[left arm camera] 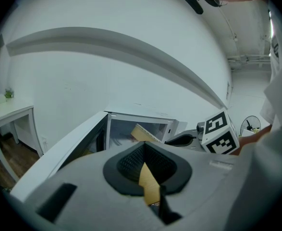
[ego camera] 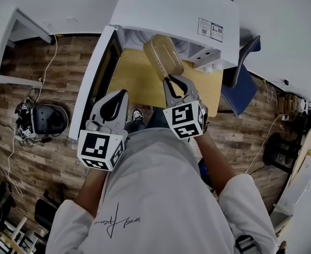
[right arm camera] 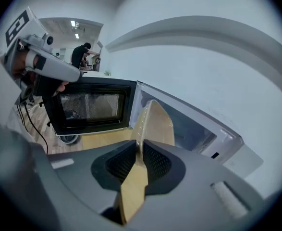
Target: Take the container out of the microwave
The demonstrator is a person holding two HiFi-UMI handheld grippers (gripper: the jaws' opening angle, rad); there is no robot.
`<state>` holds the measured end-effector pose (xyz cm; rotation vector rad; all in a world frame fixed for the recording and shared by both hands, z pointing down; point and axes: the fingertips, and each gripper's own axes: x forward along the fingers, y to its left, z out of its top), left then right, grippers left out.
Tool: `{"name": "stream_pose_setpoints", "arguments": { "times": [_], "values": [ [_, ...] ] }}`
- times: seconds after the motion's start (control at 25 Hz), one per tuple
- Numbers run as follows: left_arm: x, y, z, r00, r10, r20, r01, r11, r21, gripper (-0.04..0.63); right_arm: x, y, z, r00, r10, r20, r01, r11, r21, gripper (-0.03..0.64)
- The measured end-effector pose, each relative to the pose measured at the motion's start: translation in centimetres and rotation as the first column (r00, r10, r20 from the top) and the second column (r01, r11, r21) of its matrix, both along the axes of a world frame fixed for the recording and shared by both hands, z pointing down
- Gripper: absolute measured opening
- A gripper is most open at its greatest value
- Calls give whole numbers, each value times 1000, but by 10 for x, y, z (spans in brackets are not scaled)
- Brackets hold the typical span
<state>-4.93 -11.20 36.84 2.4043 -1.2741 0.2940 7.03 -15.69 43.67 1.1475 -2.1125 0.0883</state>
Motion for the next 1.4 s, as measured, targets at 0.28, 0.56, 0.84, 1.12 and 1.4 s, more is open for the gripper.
{"name": "stream_pose_setpoints", "arguments": {
  "times": [0.28, 0.56, 0.84, 1.12, 1.4],
  "values": [
    [3, 3, 1, 1000, 3, -18, -4, 1000, -11, -6, 4, 13, -10, 990, 48, 134, -42, 998, -42, 58],
    [6, 4, 3, 1000, 9, -16, -9, 1000, -15, -6, 16, 24, -20, 977, 84, 198, -74, 996, -59, 58],
    [12, 2, 4, 1000, 20, -10, -20, 1000, -18, -6, 27, 32, -31, 957, 105, 270, -88, 993, -73, 58],
    [19, -3, -1, 999, 33, -16, -34, 999, -8, -6, 36, 34, -40, 918, 135, 372, -107, 990, -93, 58],
    [16, -14, -13, 999, -6, -51, 7, 1000, 28, -8, 45, 34, -49, 886, 132, 445, -97, 990, -101, 58]
  ]
}}
